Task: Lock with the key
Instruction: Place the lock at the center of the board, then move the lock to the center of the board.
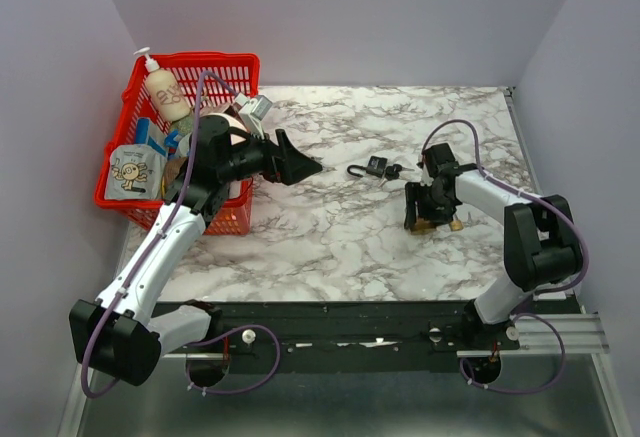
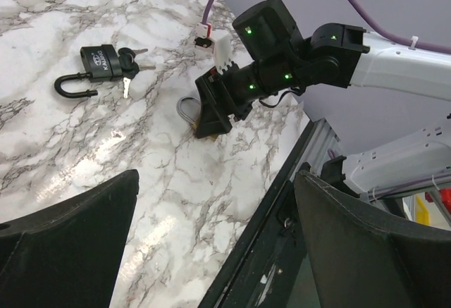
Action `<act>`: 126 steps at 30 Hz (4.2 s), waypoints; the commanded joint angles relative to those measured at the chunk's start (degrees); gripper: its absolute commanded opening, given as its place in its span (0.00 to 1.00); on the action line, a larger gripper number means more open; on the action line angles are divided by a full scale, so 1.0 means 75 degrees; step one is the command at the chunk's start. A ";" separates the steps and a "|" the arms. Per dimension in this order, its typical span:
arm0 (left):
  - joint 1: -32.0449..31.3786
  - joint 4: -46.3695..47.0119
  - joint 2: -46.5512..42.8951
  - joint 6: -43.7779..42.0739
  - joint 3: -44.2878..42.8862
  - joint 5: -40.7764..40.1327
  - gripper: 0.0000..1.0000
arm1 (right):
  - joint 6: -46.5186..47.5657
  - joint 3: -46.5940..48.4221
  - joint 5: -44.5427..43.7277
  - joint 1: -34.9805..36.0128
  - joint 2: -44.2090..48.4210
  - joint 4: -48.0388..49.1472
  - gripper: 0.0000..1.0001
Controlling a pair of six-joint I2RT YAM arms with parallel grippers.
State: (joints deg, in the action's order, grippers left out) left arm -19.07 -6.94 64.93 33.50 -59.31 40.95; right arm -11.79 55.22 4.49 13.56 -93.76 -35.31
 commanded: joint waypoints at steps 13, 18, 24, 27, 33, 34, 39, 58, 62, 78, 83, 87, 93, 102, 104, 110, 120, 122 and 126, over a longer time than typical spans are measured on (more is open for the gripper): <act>0.0117 0.0117 -0.0090 -0.0048 0.0091 -0.0198 0.99 | -0.0631 0.0266 -0.0505 0.0360 -0.0425 0.0114 0.52; 0.0152 0.0082 -0.0090 -0.0095 0.0103 -0.0198 0.99 | -0.0642 0.0161 -0.0388 0.0383 -0.0390 0.0161 0.55; 0.0164 0.0082 -0.0090 -0.0107 0.0103 -0.0222 0.99 | -0.0666 0.0137 -0.0353 0.0383 -0.0367 0.0161 0.66; 0.0164 0.0070 -0.0090 -0.0107 0.0103 -0.0221 0.99 | -0.0748 0.0149 -0.0423 0.0383 -0.0413 0.0138 0.73; 0.0176 0.0023 -0.0149 -0.0107 0.0115 -0.0222 0.99 | -0.0748 0.0172 -0.0435 0.0383 -0.0367 0.0114 0.80; 0.0176 0.0023 -0.0161 -0.0107 0.0115 -0.0210 0.99 | -0.0760 0.0172 -0.0446 0.0383 -0.0355 0.0114 0.82; 0.0187 0.0023 -0.0207 -0.0118 0.0115 -0.0163 0.99 | -0.0701 0.0207 -0.0330 0.0383 -0.0261 0.0091 0.86; 0.0257 -0.0493 -0.0360 -0.1126 -0.0330 -0.0268 0.99 | 0.2786 0.2655 0.1661 0.0418 0.0970 -0.0214 1.00; 0.0258 -0.1100 -0.0139 -0.2026 -0.0924 -0.0573 0.99 | 0.3224 0.3686 0.1978 0.0418 0.0281 -0.0435 1.00; 0.1241 -0.1654 0.0578 -0.2171 -0.1948 -0.0539 0.99 | 0.3505 0.7846 0.1874 0.2665 -0.3353 -0.0297 1.00; 0.1792 -0.1396 0.0507 -0.1736 -0.1889 -0.0339 0.99 | 0.3354 0.8889 0.1851 0.3183 -0.4314 -0.0085 0.89; 0.2038 -0.1173 0.0402 -0.1490 -0.1831 -0.0198 0.99 | 0.3342 0.9289 0.1535 0.3406 -0.5028 0.0161 0.82; 0.2156 -0.1126 0.0320 -0.1279 -0.1737 -0.0105 0.99 | 0.3225 0.9383 0.1230 0.3465 -0.5487 0.0336 0.76; 0.2261 -0.1149 0.0214 -0.1279 -0.1596 -0.0081 0.99 | 0.3248 0.9500 0.0901 0.3488 -0.6026 0.0536 0.75; 0.2285 -0.1149 0.0214 -0.1290 -0.1561 -0.0081 0.99 | 0.3236 0.9489 0.0878 0.3512 -0.6096 0.0559 0.75; 0.2343 -0.1137 0.0191 -0.1267 -0.1502 -0.0034 0.99 | 0.3306 0.9477 0.0621 0.3594 -0.6378 0.0595 0.72; 0.2449 -0.1137 0.0179 -0.1267 -0.1467 0.0024 0.99 | 0.3482 0.9348 0.0362 0.3688 -0.6437 0.0361 0.65; 0.2461 -0.1126 0.0179 -0.1267 -0.1479 0.0013 0.99 | 0.3529 0.9336 0.0304 0.3699 -0.6448 0.0349 0.61; 0.2472 -0.1149 0.0144 -0.1267 -0.1537 0.0036 0.99 | 0.3670 0.9371 0.0140 0.3793 -0.6530 0.0232 0.59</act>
State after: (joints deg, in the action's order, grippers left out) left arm -0.99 -15.99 67.48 23.49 -70.81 39.70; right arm 14.00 124.64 8.05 40.75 -140.94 -32.60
